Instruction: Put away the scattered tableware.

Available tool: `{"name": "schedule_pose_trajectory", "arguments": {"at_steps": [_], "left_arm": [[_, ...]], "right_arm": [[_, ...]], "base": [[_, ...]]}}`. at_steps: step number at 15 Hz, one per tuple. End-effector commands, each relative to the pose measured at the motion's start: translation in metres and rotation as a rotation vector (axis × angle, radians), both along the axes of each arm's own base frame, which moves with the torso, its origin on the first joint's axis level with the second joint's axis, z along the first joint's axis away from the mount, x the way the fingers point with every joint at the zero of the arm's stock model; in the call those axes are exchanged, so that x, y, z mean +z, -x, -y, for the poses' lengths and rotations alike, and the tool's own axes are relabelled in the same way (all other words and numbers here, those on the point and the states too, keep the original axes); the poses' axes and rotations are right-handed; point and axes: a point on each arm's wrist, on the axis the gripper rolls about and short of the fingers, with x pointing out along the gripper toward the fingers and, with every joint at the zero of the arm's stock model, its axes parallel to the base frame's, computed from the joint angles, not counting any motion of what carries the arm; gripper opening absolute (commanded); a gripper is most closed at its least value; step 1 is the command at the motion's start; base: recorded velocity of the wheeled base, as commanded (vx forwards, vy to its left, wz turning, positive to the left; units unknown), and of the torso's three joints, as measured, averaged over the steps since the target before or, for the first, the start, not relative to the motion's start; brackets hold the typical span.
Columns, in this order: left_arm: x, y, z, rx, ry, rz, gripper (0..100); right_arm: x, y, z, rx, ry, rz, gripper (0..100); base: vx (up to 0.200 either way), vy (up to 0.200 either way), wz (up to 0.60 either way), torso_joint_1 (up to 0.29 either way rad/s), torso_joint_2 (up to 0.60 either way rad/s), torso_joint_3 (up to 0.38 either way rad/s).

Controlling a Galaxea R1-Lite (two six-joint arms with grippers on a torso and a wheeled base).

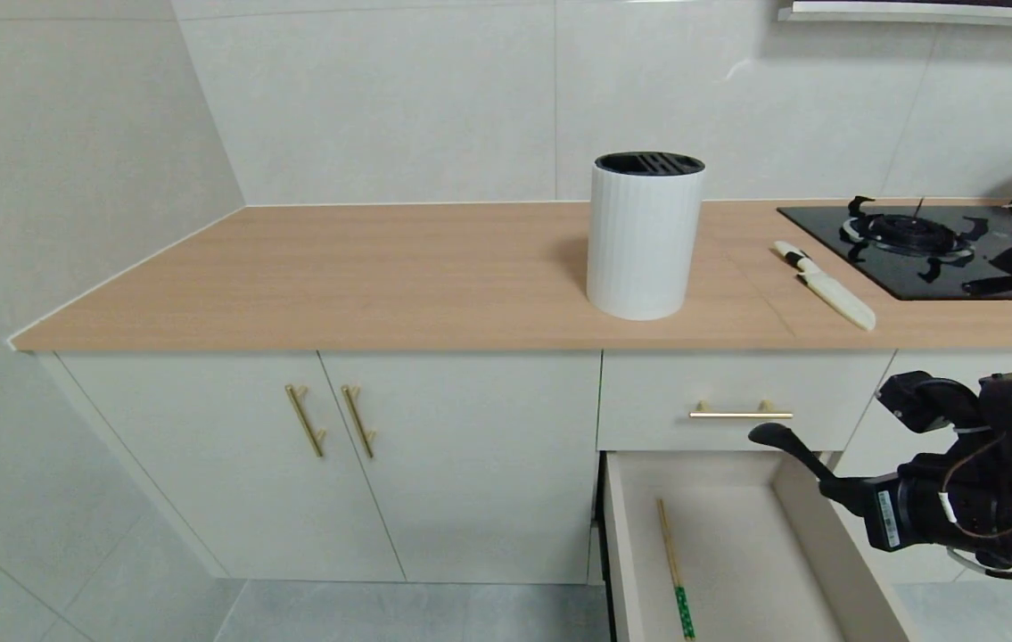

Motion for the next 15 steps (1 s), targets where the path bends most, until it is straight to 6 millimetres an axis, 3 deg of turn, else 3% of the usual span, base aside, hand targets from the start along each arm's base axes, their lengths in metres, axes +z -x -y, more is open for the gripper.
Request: {"name": "schedule_pose_trajectory", "arguments": {"at_steps": [1, 15], "left_arm": [[0.0000, 0.0000, 0.0000, 0.000, 0.000, -0.001, 100], [0.0000, 0.0000, 0.0000, 0.000, 0.000, -0.001, 100]], "right_arm": [[-0.0030, -0.0016, -0.0004, -0.001, 0.004, -0.011, 0], [-0.0097, -0.0100, -0.0001, -0.045, 0.033, -0.005, 0]], "base": [[0.000, 0.000, 0.00, -0.207, 0.50, 0.300], [0.000, 0.000, 0.00, -0.153, 0.47, 0.311]]}}
